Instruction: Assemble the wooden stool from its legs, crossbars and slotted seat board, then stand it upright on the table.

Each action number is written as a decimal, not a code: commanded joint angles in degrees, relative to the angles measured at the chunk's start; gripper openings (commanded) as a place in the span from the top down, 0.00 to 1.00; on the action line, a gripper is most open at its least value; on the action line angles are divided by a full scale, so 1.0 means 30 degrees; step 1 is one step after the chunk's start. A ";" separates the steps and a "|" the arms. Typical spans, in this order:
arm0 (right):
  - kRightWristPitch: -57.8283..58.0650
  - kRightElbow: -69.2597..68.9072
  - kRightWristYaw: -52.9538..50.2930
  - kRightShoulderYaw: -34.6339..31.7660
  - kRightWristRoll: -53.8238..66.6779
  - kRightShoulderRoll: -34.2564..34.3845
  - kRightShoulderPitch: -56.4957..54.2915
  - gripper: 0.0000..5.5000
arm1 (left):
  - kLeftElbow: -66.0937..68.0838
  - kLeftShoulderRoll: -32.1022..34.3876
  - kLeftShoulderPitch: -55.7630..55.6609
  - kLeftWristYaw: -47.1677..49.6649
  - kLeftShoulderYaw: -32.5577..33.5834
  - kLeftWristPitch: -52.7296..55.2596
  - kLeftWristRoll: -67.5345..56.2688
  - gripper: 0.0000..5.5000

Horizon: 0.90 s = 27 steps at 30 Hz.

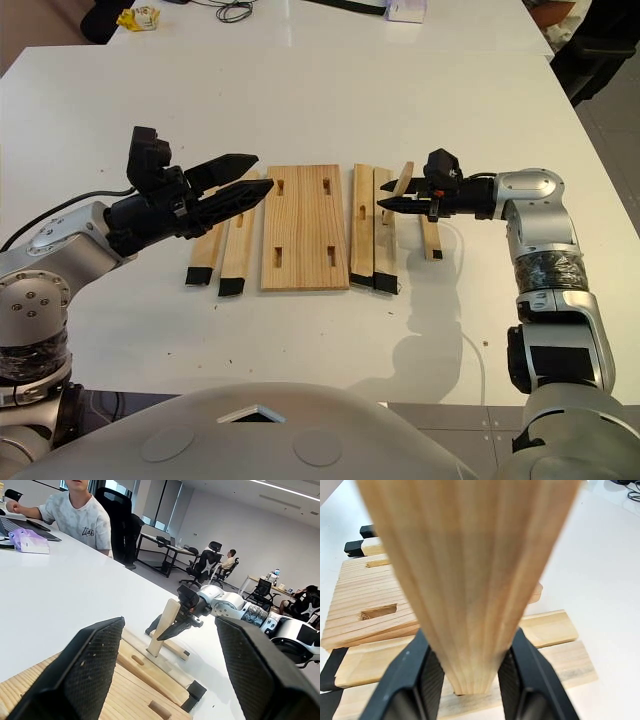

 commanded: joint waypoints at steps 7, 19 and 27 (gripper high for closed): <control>-0.1684 -0.0589 0.1132 0.1614 -0.1242 -0.0487 0.1951 0.76 | 0.0028 0.0754 -0.0320 -0.0591 -0.0303 0.0462 -0.0194 0.39; -0.2567 0.1012 0.0338 0.2206 -0.1257 0.0273 0.1248 0.76 | -0.0107 0.1123 -0.0383 -0.1021 -0.0532 0.0666 -0.0214 0.39; -0.2832 0.2586 -0.1183 0.1644 -0.1202 0.0923 0.2308 0.76 | -0.0071 0.1494 -0.0406 -0.1196 -0.0455 0.0781 -0.0235 0.39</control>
